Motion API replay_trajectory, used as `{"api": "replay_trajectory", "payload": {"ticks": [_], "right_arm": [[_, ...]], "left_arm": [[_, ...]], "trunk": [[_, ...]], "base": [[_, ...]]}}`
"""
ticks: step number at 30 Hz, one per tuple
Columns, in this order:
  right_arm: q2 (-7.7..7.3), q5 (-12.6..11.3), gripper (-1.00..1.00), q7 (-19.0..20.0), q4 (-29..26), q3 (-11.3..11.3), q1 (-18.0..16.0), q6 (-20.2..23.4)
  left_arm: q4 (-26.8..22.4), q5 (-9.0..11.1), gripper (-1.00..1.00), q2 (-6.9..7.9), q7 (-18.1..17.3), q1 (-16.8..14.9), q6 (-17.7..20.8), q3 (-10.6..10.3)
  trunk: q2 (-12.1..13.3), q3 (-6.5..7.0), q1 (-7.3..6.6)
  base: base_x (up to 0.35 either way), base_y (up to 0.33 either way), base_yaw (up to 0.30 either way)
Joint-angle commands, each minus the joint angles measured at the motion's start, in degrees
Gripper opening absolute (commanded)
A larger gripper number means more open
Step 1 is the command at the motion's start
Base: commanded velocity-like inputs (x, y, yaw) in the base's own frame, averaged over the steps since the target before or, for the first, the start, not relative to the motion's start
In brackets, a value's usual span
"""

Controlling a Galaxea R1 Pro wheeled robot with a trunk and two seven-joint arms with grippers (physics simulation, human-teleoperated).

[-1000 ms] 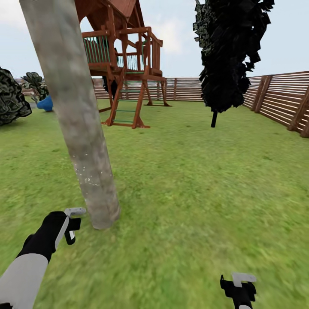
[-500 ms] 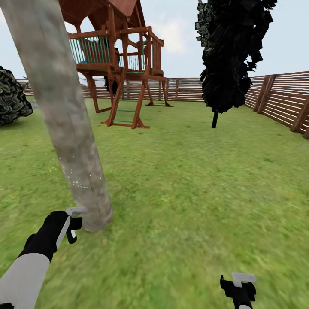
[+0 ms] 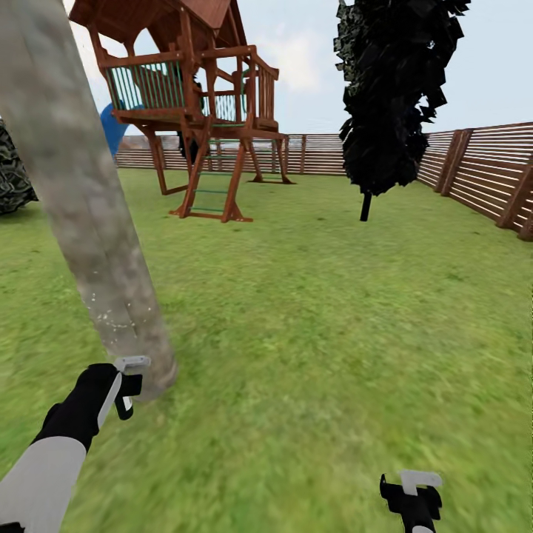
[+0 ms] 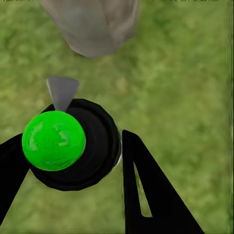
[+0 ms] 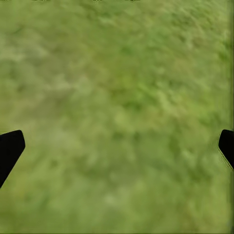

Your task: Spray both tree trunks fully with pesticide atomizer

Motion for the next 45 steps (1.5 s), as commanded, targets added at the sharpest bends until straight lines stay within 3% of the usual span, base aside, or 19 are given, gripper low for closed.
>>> {"api": "replay_trajectory", "payload": {"ticks": [1, 19, 22, 25, 31, 35, 39, 41, 45], "right_arm": [[0.0, 0.62, 1.0, -0.18, 0.12, -0.41, -0.06, -0.24], [0.0, 0.68, 1.0, -0.18, 0.15, -0.4, -0.06, -0.24], [0.0, 0.68, 1.0, -0.18, 0.13, -0.4, -0.06, -0.24], [0.0, 0.68, 1.0, -0.18, 0.12, -0.41, -0.06, -0.24], [0.0, 0.68, 1.0, -0.18, 0.12, -0.41, -0.06, -0.24], [0.0, 0.68, 1.0, -0.18, 0.12, -0.41, -0.06, -0.24], [0.0, 0.68, 1.0, -0.18, 0.13, -0.41, -0.06, -0.24], [0.0, 0.67, 1.0, -0.18, 0.12, -0.41, -0.06, -0.24], [-0.08, 0.68, 1.0, -0.18, 0.12, -0.41, -0.06, -0.24]], "left_arm": [[-0.08, -0.48, -1.0, -0.02, -0.2, -0.05, 0.28, 0.08], [-0.24, -0.39, -1.0, -0.11, -0.21, -0.33, 0.42, -0.11], [-2.04, -0.26, -1.0, -0.26, -0.38, -0.92, 0.87, -0.14], [-6.9, -0.03, -1.0, -0.29, -0.48, -1.2, 1.53, -0.15], [-7.58, -0.13, -1.0, -0.2, -0.55, -0.92, 1.8, -0.1], [-7.71, 0.05, -1.0, -0.23, -0.55, -1.1, 5.61, -0.18], [-8.17, 0.17, -1.0, -0.62, -0.55, -1.3, 6.15, -0.19], [-9.18, 0.07, -1.0, -0.76, -0.55, -2.43, 7.23, -0.19], [-9.81, -0.23, -1.0, -0.82, -0.55, -7.76, 11.16, -0.27]], "trunk": [[-0.02, -0.05, 0.0], [-0.02, -0.05, 0.0], [-0.02, -0.05, 0.0], [-0.02, -0.05, 0.0], [-0.02, -0.05, 0.0], [-0.02, -0.05, 0.0], [-0.02, -0.05, 0.0], [-0.02, -0.05, 0.0], [-0.02, -0.05, 0.0]], "base": [[0.127, -0.268, 0.0], [0.205, -0.219, 0.215], [0.226, -0.2, 0.276], [0.27, -0.153, 0.276], [0.29, -0.128, 0.276], [0.167, -0.194, 0.276], [-0.163, -0.147, 0.199], [-0.022, -0.017, 0.025], [-0.003, -0.003, 0.004]]}}
